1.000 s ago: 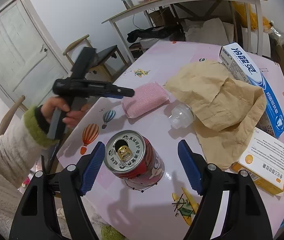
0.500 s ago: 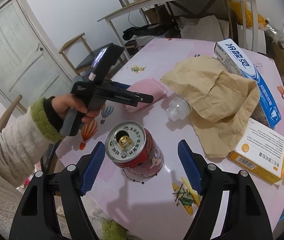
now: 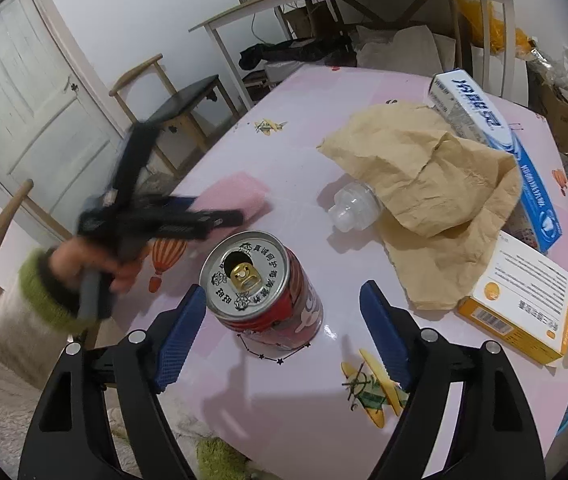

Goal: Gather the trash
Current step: 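Grasp the pink sponge with the left tool, then lift the pink sponge with the left tool while the right tool grasps the red can, then carry sponge and can over the blue wastebasket and open both tools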

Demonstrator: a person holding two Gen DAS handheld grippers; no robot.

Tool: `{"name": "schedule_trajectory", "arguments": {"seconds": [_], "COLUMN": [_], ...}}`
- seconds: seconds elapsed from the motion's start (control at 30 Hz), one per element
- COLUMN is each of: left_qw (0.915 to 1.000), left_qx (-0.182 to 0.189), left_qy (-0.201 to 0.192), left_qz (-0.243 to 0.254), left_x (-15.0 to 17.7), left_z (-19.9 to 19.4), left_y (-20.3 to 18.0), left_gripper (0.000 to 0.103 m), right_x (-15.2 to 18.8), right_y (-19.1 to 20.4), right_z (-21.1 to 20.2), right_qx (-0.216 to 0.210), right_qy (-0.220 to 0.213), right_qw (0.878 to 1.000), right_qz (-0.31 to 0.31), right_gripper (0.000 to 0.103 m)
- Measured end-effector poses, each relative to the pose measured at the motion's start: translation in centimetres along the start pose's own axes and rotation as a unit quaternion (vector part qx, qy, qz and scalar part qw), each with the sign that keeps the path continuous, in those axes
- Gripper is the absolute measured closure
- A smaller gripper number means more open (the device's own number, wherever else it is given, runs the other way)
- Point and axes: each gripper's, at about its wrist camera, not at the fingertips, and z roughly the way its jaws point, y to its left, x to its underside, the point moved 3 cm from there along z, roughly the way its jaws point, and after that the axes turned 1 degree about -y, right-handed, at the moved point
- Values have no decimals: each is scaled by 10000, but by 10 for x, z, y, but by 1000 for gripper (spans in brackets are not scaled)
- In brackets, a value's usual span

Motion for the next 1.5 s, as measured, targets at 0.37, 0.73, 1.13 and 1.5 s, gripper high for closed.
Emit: {"name": "schedule_trajectory", "arguments": {"seconds": [0.37,0.73,1.13,1.5], "left_qw": [9976,9968,9965,9825], "left_qx": [-79,-89,264,1326], "left_qy": [-354,-502,-627,-748], "left_qz": [-584,-618,-490,1075], "left_x": [64,84,90,42], "left_z": [-32,-39,-56,-74], "left_y": [-10,-32,-69,-219], "left_gripper": [23,24,25,25], "right_x": [-3,-1,22,85], "right_y": [25,20,-26,-155], "right_z": [30,38,-28,-204], "right_qx": [256,564,434,1476], "right_qy": [277,293,-267,-1990], "right_qw": [9979,9973,9972,9428], "right_qz": [-521,-357,555,2232], "right_gripper": [22,37,37,37]}}
